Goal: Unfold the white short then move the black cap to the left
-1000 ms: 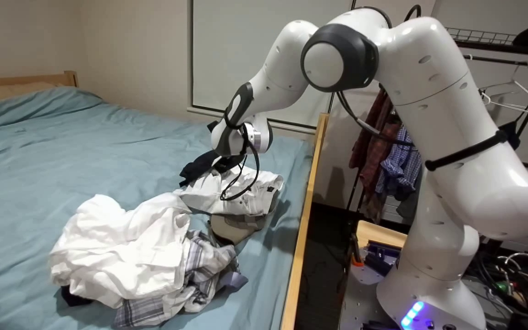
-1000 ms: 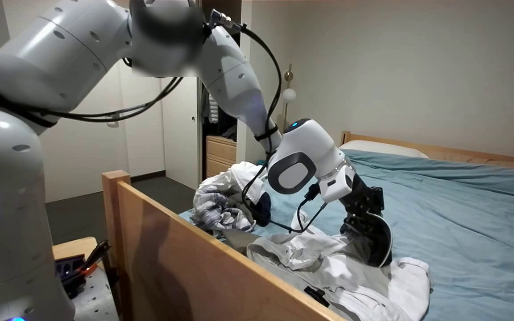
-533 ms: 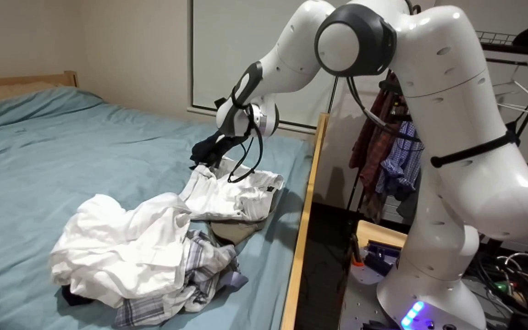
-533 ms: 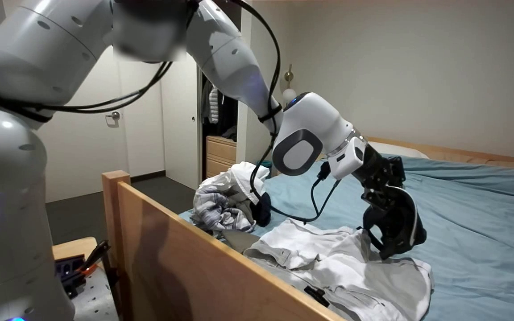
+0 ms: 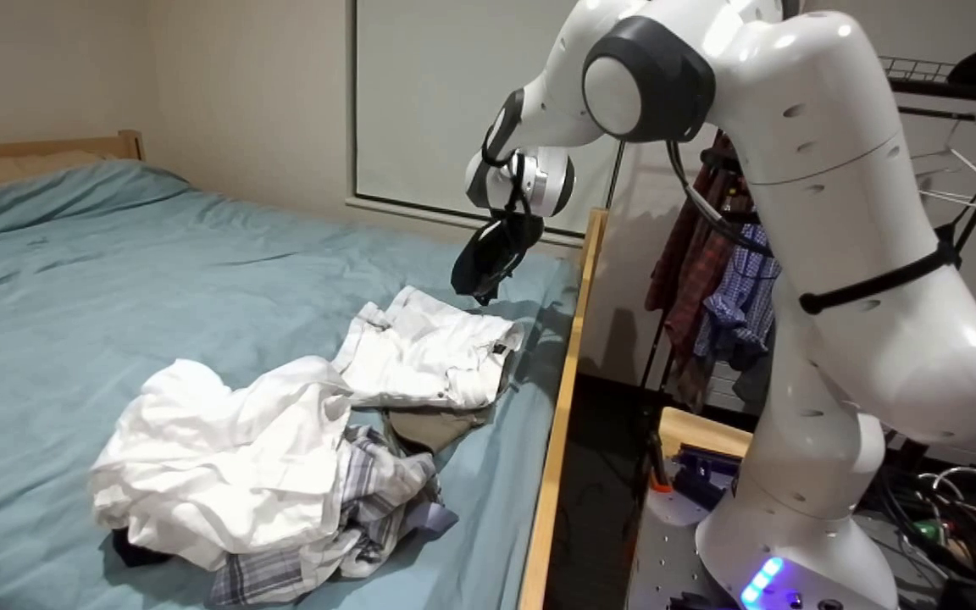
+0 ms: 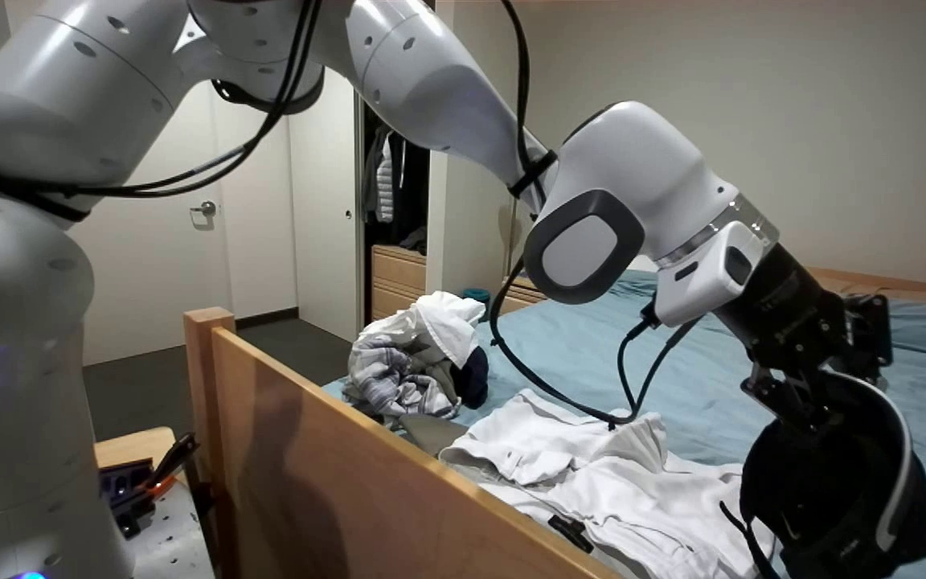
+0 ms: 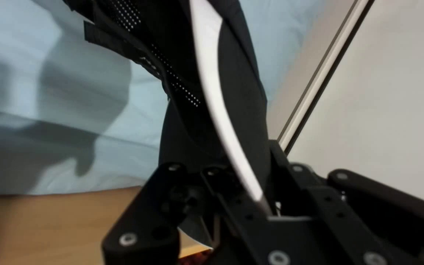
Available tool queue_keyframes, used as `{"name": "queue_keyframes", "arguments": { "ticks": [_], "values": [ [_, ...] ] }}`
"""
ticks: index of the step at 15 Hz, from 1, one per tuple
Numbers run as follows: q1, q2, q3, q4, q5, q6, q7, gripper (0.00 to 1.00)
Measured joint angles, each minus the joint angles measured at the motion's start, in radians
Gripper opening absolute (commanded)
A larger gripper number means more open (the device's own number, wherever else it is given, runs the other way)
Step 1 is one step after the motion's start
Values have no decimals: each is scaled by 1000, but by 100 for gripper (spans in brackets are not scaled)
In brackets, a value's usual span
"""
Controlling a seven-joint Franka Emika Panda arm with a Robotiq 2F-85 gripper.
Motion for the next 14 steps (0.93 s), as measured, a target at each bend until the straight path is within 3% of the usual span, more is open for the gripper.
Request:
{"name": "queue_keyframes", "arguments": {
  "ticks": [3, 7, 10, 14],
  "values": [
    [-4, 34, -65, 14, -4, -136, 30, 8],
    [30, 40, -57, 30, -92, -187, 37, 8],
    [169, 41, -110, 0, -171, -187, 26, 8],
    [472, 39, -269, -134, -294, -182, 23, 8]
  ]
}}
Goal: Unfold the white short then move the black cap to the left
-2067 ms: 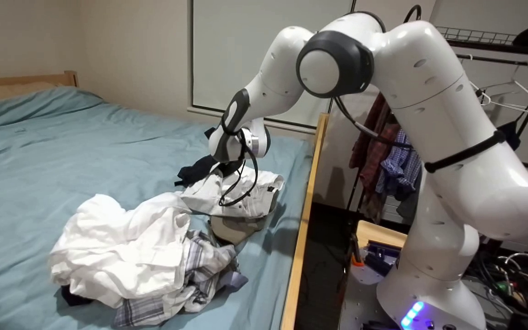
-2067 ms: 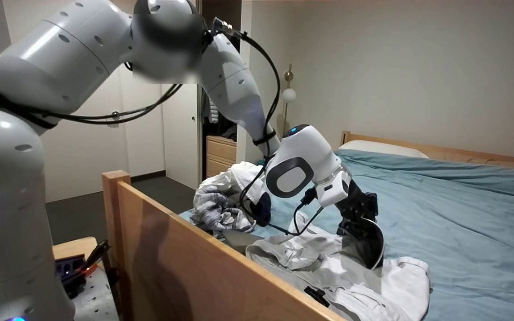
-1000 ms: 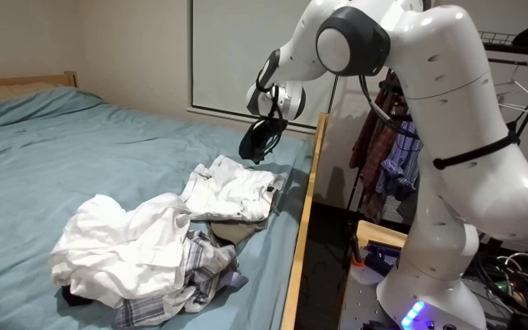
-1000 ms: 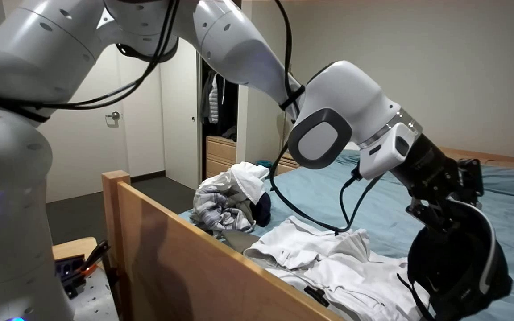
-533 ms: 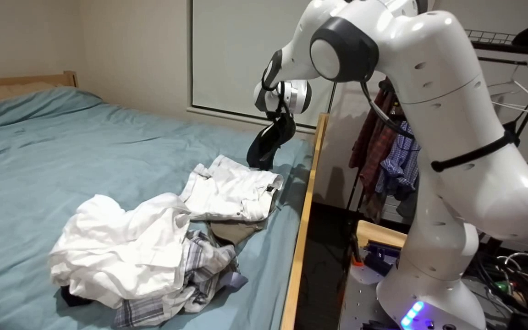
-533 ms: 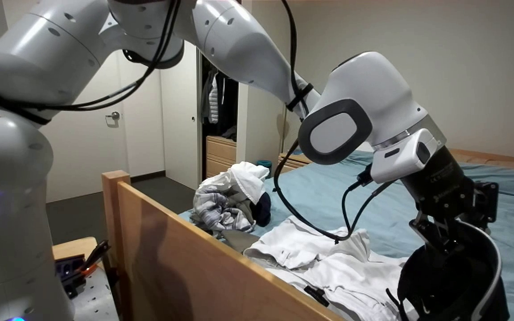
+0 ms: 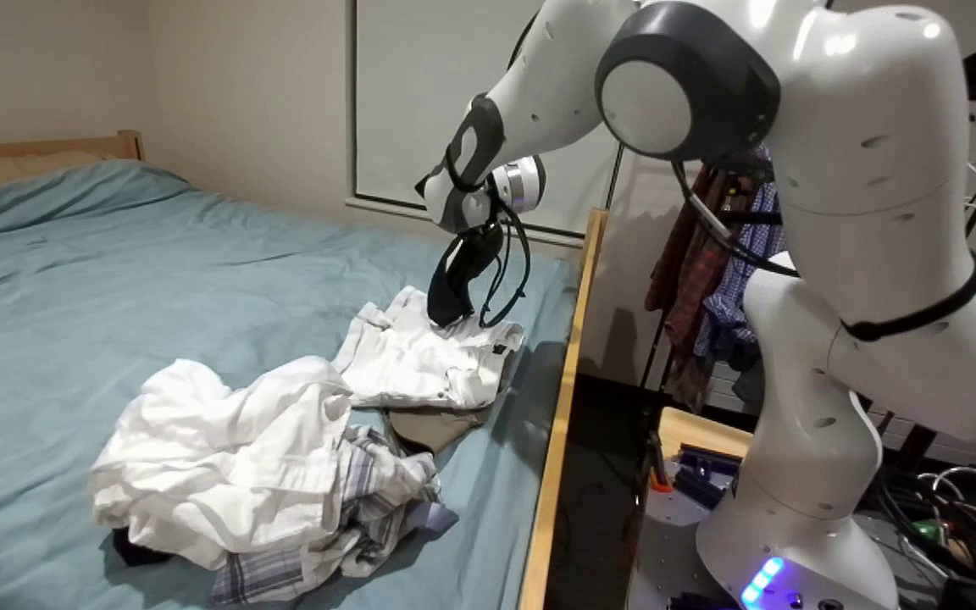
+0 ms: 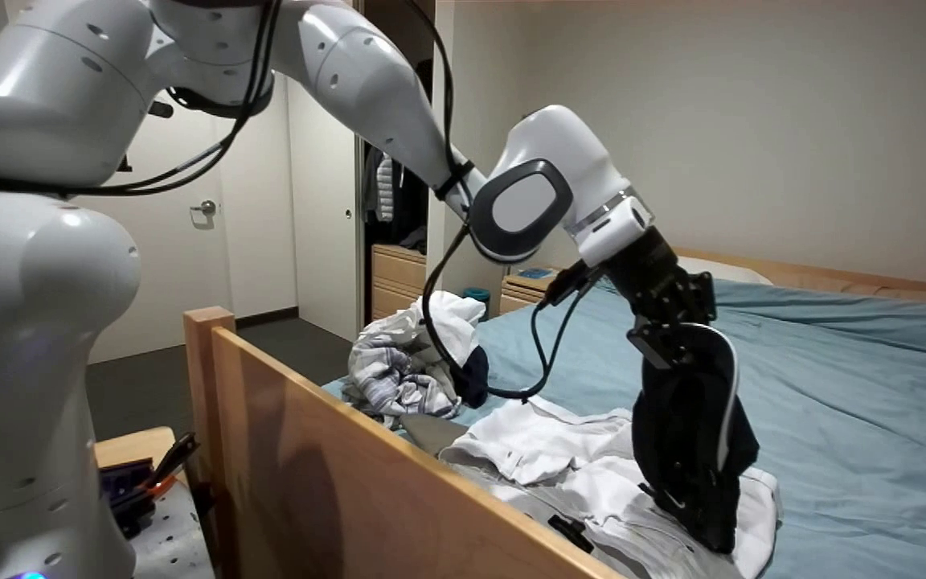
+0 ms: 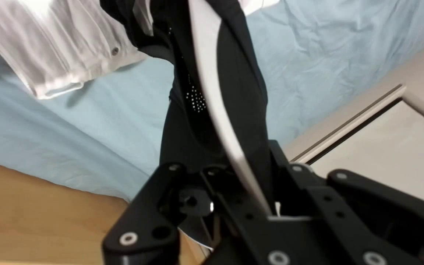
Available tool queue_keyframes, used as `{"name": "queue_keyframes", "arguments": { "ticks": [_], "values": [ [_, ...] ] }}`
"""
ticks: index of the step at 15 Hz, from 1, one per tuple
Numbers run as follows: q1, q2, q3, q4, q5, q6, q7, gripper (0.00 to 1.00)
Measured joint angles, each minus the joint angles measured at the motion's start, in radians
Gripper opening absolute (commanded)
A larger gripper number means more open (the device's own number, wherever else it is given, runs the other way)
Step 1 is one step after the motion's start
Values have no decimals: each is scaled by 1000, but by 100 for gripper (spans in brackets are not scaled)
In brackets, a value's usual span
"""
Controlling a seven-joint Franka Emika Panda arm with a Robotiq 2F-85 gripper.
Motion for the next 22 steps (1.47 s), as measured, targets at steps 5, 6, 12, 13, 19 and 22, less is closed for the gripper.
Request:
{"name": "queue_keyframes", "arguments": {
  "ticks": [5, 6, 12, 13, 19, 22],
  "values": [
    [274, -16, -150, -124, -122, 5, 1, 7],
    [266, -14, -143, -123, -122, 5, 1, 7],
    [215, -16, -96, -111, -152, -23, -6, 8],
    [217, -16, -82, -108, -170, -23, -8, 8],
    [513, -36, -226, -108, -267, -10, -73, 8],
    [752, -33, -403, -136, -260, 50, -115, 8]
  ]
}}
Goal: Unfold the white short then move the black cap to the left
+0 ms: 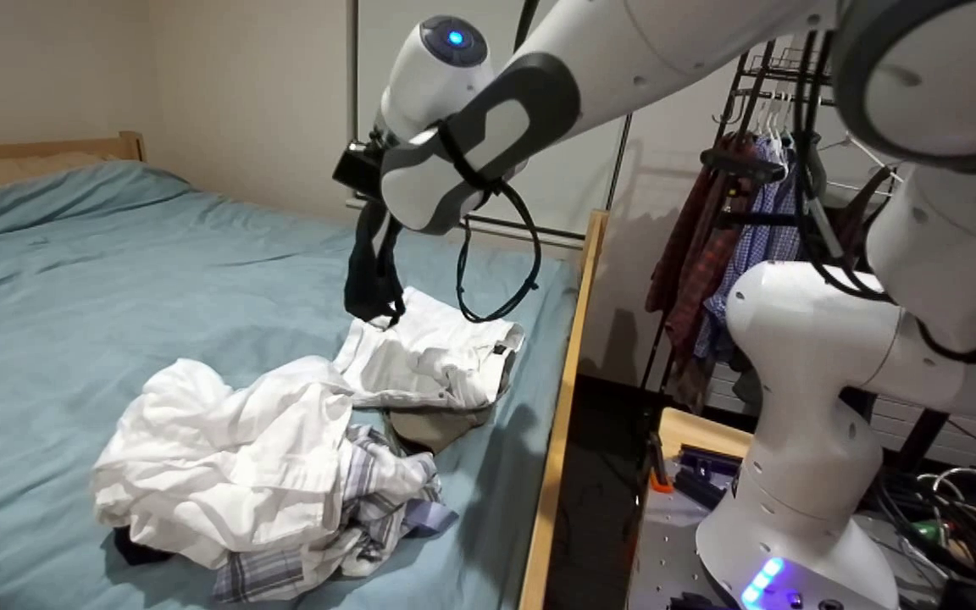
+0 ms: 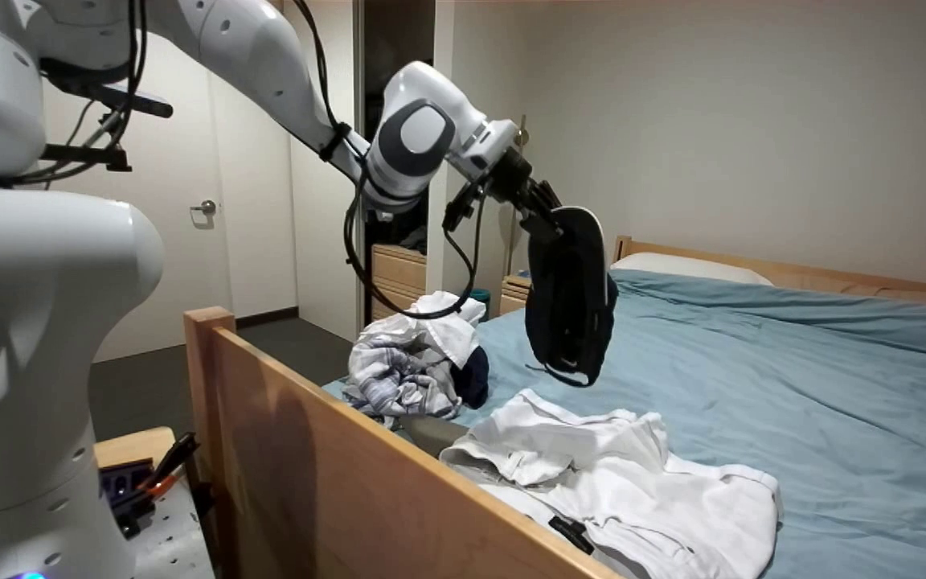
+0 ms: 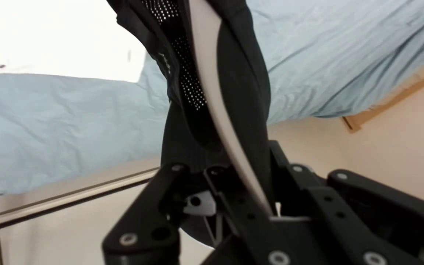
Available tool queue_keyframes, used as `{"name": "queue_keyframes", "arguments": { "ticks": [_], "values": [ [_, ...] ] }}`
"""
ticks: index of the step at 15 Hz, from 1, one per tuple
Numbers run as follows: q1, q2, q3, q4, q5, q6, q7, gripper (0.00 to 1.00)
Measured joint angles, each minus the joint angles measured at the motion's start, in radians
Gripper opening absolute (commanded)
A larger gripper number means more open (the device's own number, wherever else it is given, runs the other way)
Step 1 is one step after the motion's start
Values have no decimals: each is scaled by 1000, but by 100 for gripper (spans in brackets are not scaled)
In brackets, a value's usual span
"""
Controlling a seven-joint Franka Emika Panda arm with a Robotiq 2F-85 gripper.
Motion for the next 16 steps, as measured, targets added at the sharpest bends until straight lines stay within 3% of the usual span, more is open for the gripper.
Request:
{"name": "queue_keyframes", "arguments": {
  "ticks": [3, 6, 8, 12, 16],
  "values": [
    [225, -7, -154, -24, 53, 79, -46, 8],
    [417, -16, -226, -39, 108, 124, -105, 8],
    [454, -14, -229, -48, 118, 131, -106, 8],
    [447, -20, -226, -52, 136, 126, -113, 8],
    [491, -106, -146, -40, 182, 153, -113, 8]
  ]
}}
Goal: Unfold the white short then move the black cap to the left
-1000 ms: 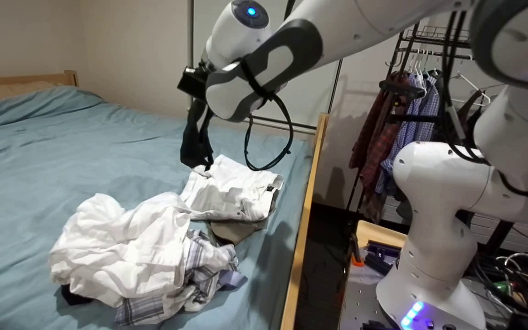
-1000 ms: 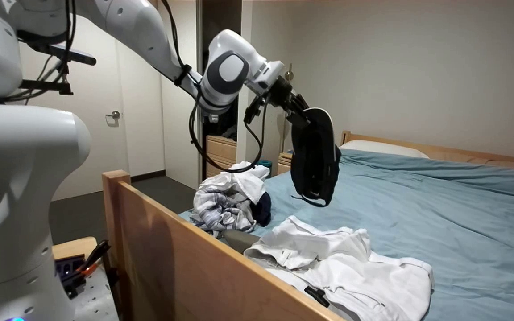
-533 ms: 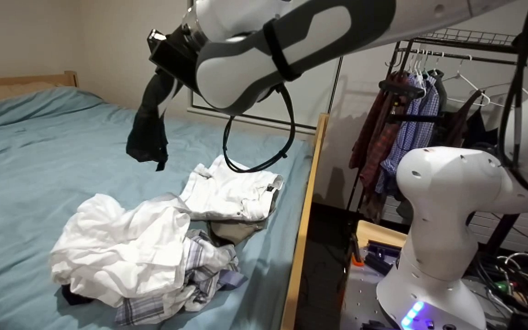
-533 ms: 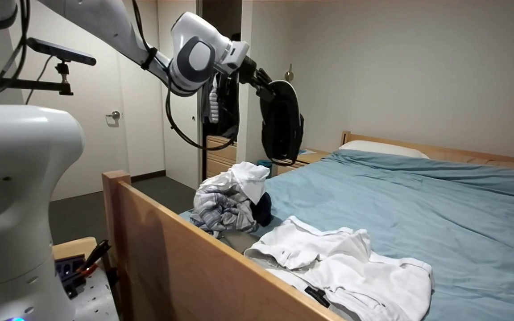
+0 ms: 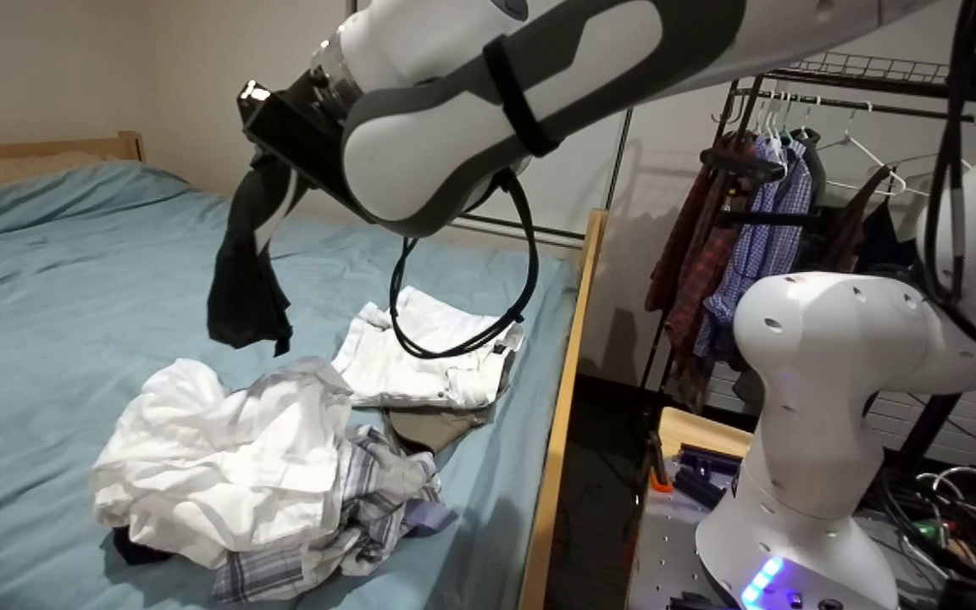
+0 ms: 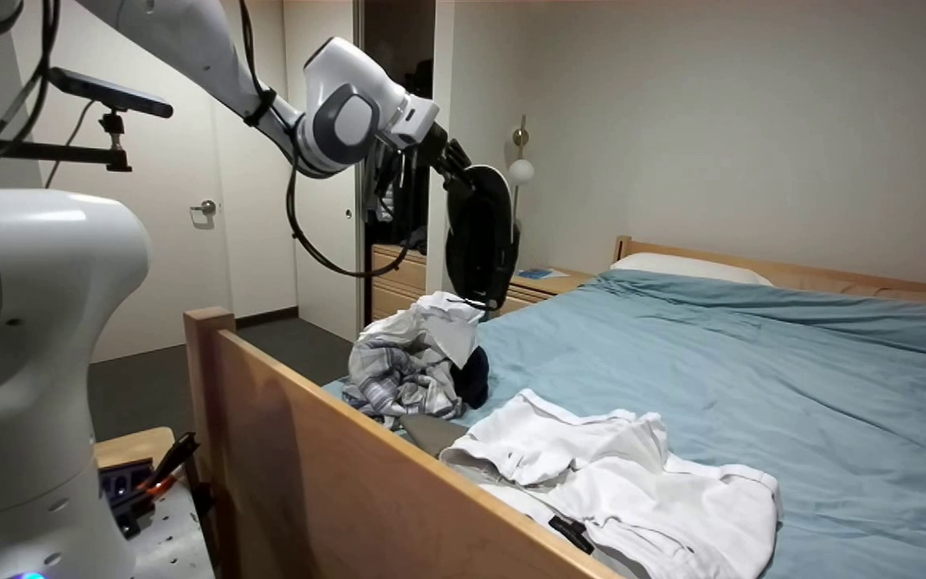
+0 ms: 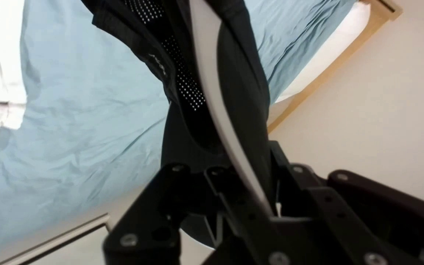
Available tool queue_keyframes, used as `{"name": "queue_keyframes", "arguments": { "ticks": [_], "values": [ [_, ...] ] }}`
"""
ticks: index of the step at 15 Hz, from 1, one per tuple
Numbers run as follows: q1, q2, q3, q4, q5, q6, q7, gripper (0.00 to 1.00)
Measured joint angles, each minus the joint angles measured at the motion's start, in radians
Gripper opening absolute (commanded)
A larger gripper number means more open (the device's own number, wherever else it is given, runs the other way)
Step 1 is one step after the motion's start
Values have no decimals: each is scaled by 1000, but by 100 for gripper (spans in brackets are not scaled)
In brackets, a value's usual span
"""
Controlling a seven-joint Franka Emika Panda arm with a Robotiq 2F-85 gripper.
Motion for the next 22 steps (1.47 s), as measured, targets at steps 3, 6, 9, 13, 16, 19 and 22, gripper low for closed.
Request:
{"name": "queue_keyframes", "arguments": {
  "ticks": [3, 6, 9, 13, 16, 19, 22],
  "values": [
    [4, -87, 106, 24, 38, 85, 1, 8],
    [-45, -181, 233, 49, 76, 194, 4, 8],
    [-184, -299, 425, 34, 78, 303, 3, 8],
    [-367, -405, 591, 9, -90, 292, 124, 8],
    [-554, -476, 802, -89, -56, 264, 127, 8],
    [-786, -474, 1039, -162, 14, 160, 128, 40],
    [-858, -409, 1066, -192, 52, 130, 197, 60]
  ]
}}
